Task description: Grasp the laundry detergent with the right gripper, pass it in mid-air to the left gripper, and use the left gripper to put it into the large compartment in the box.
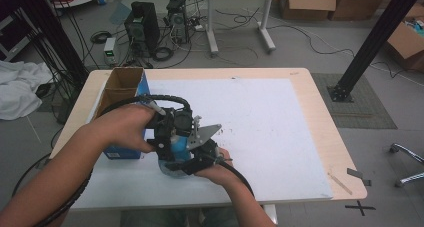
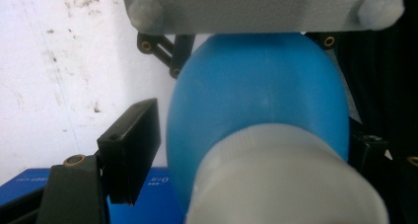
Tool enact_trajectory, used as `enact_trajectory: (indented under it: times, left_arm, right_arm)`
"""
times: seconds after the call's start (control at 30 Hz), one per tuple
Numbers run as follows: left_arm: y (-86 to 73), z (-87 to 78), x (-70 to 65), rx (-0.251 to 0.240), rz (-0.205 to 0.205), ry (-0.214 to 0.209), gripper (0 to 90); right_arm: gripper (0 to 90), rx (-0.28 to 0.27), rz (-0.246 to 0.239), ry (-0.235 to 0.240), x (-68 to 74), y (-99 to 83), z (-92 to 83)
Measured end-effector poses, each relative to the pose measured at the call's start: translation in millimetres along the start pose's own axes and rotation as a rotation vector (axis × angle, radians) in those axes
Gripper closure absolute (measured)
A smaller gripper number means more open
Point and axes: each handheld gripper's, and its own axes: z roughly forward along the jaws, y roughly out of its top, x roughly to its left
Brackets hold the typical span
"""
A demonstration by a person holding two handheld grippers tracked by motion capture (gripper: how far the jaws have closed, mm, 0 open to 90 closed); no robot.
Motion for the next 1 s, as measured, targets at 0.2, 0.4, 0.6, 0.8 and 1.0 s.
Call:
enact_trajectory:
  times: [0.2,0.4,0.6,0.8,1.0]
  left_arm:
    - [0.6,1.2,-0.5,0.006,-0.003,0.001,28.5]
    - [2.9,1.2,-0.8,0.008,-0.002,0.002,30.9]
    - [4.7,0.9,-1.9,0.008,0.009,0.001,37.6]
    - [5.6,0.1,-2.0,0.001,0.006,0.006,38.3]
    - [6.8,-3.3,-2.0,-0.009,0.007,0.007,38.5]
  right_arm:
    - [45.0,-0.010,0.014,0.002,0.4,0.0,-1.1]
    - [45.1,-0.007,0.015,0.001,0.4,-0.5,-1.6]
    - [45.1,-0.016,0.025,0.005,0.2,-1.5,-2.5]
    - [45.0,-0.025,0.016,0.001,-0.6,-2.4,-3.9]
    - [44.4,-0.040,0.011,0.000,-0.8,-1.7,-6.3]
